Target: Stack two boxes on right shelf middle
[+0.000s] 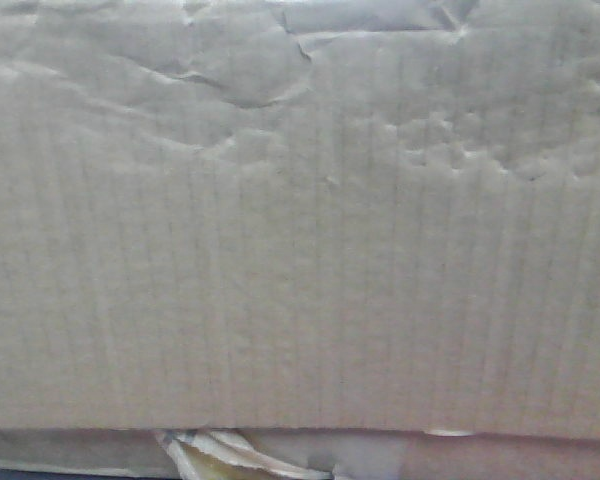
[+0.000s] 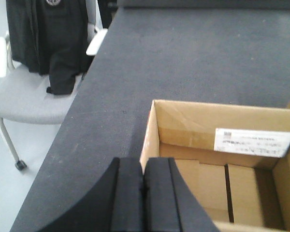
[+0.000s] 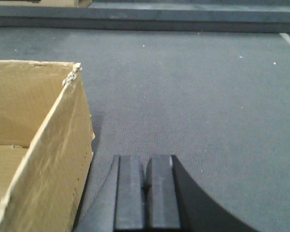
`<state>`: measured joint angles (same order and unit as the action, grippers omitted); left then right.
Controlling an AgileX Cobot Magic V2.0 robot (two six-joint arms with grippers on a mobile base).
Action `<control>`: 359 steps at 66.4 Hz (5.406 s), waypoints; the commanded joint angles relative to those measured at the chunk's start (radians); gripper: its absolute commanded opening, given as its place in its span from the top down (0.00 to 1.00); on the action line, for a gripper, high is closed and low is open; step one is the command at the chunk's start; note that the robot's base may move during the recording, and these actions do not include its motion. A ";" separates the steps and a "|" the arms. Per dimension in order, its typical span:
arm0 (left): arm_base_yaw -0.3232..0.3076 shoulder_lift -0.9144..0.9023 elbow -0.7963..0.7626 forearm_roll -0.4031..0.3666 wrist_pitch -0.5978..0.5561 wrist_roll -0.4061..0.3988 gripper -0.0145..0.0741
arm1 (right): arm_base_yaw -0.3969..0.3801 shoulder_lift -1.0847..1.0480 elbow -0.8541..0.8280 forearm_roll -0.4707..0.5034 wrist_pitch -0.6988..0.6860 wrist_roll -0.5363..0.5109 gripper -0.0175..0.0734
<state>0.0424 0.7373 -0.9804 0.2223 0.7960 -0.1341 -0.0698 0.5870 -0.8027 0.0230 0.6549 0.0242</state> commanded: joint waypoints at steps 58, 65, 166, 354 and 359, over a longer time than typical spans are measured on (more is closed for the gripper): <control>-0.006 0.821 -0.558 -0.017 0.425 0.074 0.70 | -0.006 0.079 -0.033 -0.009 -0.102 0.002 0.99; -0.006 0.821 -0.558 -0.015 0.425 0.074 0.36 | -0.006 0.079 -0.033 -0.009 -0.102 0.002 0.99; 0.113 0.720 -0.973 -0.165 0.425 -0.008 0.96 | -0.006 0.079 -0.033 -0.009 -0.095 0.002 0.99; -0.729 0.923 -0.655 0.008 0.425 -0.628 0.29 | -0.006 0.079 -0.033 -0.009 -0.055 0.002 0.33; -0.729 0.921 -0.688 0.008 0.425 -0.628 0.29 | -0.006 0.079 -0.038 -0.009 -0.060 0.002 0.33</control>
<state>-0.6810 1.6664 -1.6380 0.2276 1.2235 -0.7556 -0.0698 0.6631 -0.8283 0.0230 0.6233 0.0242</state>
